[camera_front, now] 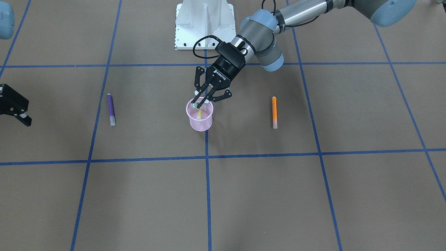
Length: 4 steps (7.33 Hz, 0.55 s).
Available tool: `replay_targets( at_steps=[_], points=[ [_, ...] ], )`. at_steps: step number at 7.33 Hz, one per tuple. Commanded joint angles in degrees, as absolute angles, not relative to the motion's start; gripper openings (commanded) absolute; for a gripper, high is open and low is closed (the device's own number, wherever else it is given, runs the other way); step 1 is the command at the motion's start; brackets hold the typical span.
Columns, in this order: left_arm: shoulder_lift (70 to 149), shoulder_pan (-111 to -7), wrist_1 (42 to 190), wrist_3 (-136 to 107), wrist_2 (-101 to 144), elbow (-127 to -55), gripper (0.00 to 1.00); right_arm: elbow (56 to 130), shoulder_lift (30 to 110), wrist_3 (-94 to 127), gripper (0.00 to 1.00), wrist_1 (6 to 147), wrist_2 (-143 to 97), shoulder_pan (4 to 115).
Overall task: Collect pens into pen holder
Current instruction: 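Drop the green pen into the cup while the right arm reaches out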
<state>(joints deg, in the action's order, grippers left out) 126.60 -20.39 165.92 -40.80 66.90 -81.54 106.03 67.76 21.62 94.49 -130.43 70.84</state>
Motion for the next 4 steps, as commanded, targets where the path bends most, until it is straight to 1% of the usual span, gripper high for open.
replay_targets(
  at_steps=[1, 2, 3, 4],
  points=[
    [127.09, -20.04, 166.72, -40.69, 66.53, -80.16, 0.42, 106.00, 67.85, 21.62, 1.00, 94.48, -130.43, 70.84],
    [127.00, -19.87, 167.08, -40.69, 66.53, -80.24, 0.83, 106.00, 67.85, 21.62, 1.00, 94.40, -130.43, 70.84],
    [127.00, -19.78, 167.08, -40.69, 66.53, -80.24, 0.99, 106.00, 67.85, 21.62, 1.00, 94.39, -130.43, 70.84],
    [127.00, -19.78, 167.08, -40.69, 66.53, -80.24, 0.99, 106.00, 67.85, 21.62, 1.00, 94.39, -130.43, 70.84]
  ],
)
